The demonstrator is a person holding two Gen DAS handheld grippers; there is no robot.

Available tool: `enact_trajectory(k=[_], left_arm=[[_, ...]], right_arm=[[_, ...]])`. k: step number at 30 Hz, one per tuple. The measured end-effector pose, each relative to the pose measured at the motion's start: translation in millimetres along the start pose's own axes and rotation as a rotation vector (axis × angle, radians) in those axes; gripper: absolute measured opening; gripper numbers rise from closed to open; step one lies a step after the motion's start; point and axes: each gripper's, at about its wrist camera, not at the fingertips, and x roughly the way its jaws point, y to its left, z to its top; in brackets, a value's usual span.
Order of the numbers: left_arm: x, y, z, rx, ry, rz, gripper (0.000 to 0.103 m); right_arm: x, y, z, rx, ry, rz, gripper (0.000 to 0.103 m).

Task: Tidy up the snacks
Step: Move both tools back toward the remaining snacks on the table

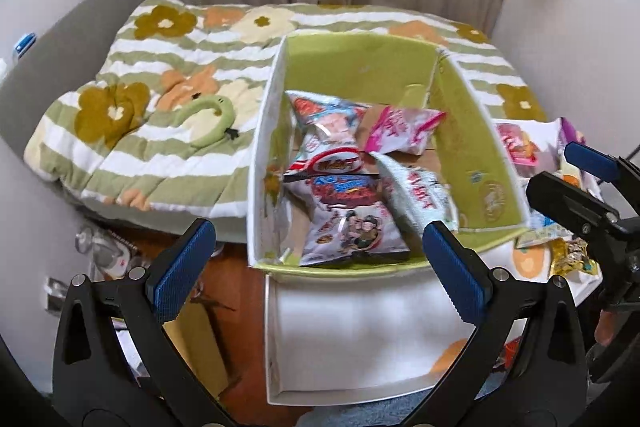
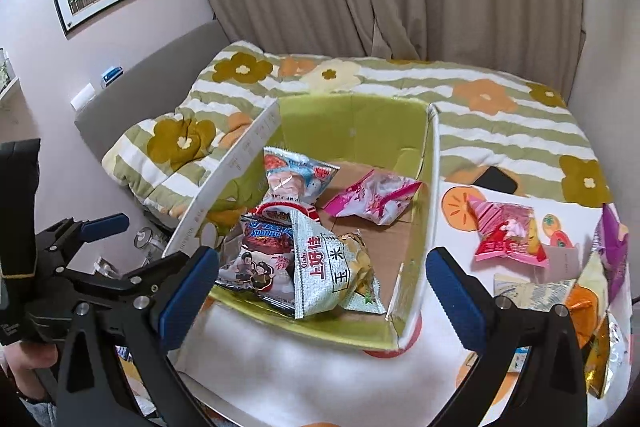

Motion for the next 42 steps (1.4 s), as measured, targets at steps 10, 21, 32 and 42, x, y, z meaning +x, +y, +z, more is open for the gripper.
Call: enact_trajectory(k=[10,21,32,42], left_arm=[[-21.5,-59.8,1.3,0.069,-0.044,-0.112,0.102],[-30.6,-187.1,-12.2,0.127,-0.025,-0.173,0.102],[-8.6,-328.3,-54.6,0.208,0.059,-0.211,0.102],[42.9,-393.6,-91.3,0.179,0.226,-0.251,0.102]], right_arm=[[-62.3,-32.7,-12.0,0.041,-0.069,-0.122,0.103],[-137.8,-139.5,-39.5,0.040,-0.087,-0.225,0.103],[-174.4,-249.8,-82.6,0.065,-0.037,-0.219,0.103],[-146.2,-321.4,-118.8,0.130,0.069,-0.142,0.103]])
